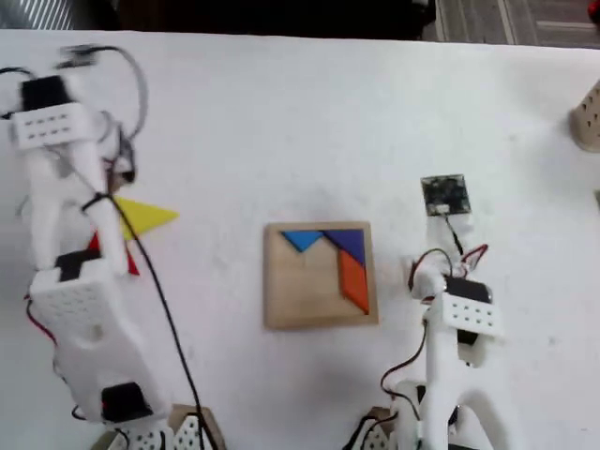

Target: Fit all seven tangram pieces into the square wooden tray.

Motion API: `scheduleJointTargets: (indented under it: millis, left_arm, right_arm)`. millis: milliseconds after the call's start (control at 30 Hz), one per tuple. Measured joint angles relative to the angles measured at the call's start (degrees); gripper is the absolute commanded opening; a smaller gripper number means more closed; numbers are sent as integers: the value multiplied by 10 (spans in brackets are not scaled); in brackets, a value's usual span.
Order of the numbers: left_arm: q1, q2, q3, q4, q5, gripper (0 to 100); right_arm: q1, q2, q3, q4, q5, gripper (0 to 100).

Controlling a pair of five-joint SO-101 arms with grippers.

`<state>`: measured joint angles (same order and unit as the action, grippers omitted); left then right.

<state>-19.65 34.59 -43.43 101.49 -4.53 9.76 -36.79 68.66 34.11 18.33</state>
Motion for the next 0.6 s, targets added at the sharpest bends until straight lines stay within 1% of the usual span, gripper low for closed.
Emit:
scheduleJointTargets:
  millis: [133, 267, 367, 467, 600]
  left_arm:
    - [104, 0, 2, 0, -71, 46]
    - [222, 0, 47, 0, -154, 46]
    - [307, 0, 86, 0, -200, 36]
    - [369, 0, 123, -1, -238, 23]
    - [425, -24, 178, -2, -286, 23]
  right_arm:
    - [43, 0, 0, 8, 0, 20]
    - [53, 0, 0, 17, 0, 20]
    - [52, 0, 0, 17, 0, 20]
    - [52, 0, 0, 17, 0, 20]
    - [52, 0, 0, 17, 0, 20]
